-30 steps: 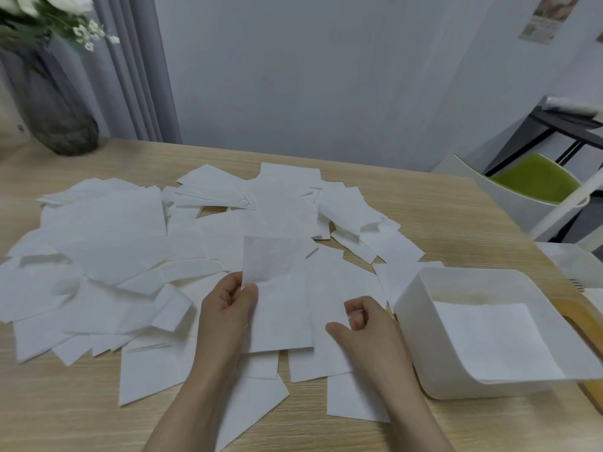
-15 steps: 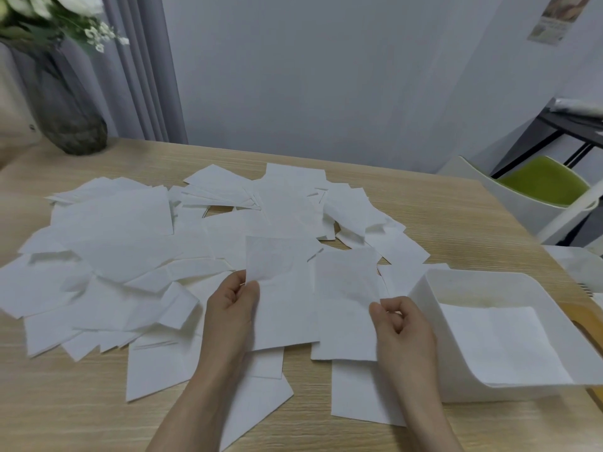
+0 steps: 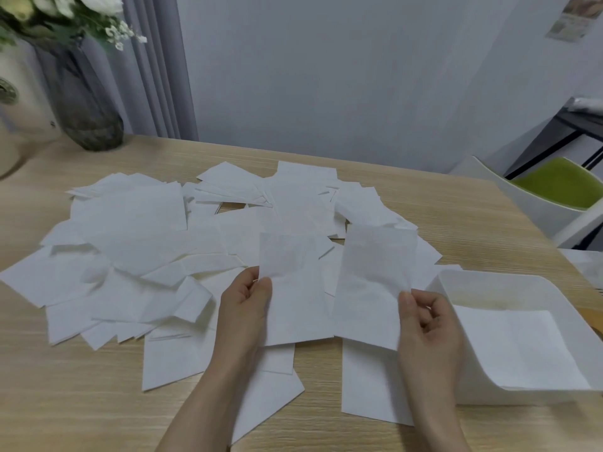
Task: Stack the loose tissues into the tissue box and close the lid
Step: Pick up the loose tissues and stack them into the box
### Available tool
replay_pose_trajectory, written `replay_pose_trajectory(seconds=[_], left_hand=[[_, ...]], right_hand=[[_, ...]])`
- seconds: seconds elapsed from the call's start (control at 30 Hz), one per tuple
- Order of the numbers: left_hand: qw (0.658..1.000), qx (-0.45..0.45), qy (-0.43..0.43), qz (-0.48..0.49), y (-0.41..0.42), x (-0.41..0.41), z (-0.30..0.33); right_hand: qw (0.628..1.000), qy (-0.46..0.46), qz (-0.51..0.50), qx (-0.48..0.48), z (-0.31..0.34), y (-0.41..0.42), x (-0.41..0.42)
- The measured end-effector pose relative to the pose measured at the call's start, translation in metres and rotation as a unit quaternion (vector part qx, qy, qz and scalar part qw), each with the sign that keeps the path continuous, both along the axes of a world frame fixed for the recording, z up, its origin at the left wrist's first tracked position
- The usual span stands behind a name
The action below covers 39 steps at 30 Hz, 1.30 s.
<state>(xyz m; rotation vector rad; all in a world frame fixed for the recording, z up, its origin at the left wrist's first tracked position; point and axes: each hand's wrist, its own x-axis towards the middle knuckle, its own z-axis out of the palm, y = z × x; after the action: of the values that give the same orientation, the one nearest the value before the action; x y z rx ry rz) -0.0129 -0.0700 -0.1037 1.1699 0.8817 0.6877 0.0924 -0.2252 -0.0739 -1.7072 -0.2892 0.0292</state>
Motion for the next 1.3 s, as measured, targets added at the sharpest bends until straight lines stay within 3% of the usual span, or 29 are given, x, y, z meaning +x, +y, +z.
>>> replay_pose_trajectory(seconds=[0.3, 0.6, 0.87, 1.13, 1.3], left_hand=[[1.000, 0.014, -0.004, -0.014, -0.001, 0.000, 0.001], [1.000, 0.019, -0.012, -0.002, 0.000, 0.001, -0.002], [1.000, 0.015, -0.016, -0.017, 0.000, -0.001, 0.000], [1.000, 0.015, -0.019, -0.013, 0.000, 0.001, -0.003], [0.999, -0.009, -0.040, -0.027, 0.000, -0.001, -0.001]], right_hand=[[0.984, 0.163, 0.061, 0.037, 0.008, 0.013, -0.006], [0.965, 0.239, 0.081, 0.078, 0.024, 0.020, -0.009], [0.955, 0.256, 0.144, 0.042, 0.022, 0.028, -0.016], [0.933, 0.289, 0.195, 0.095, 0.030, 0.031, -0.016], [0.954, 0.219, 0.202, -0.008, 0.014, 0.035, -0.014]])
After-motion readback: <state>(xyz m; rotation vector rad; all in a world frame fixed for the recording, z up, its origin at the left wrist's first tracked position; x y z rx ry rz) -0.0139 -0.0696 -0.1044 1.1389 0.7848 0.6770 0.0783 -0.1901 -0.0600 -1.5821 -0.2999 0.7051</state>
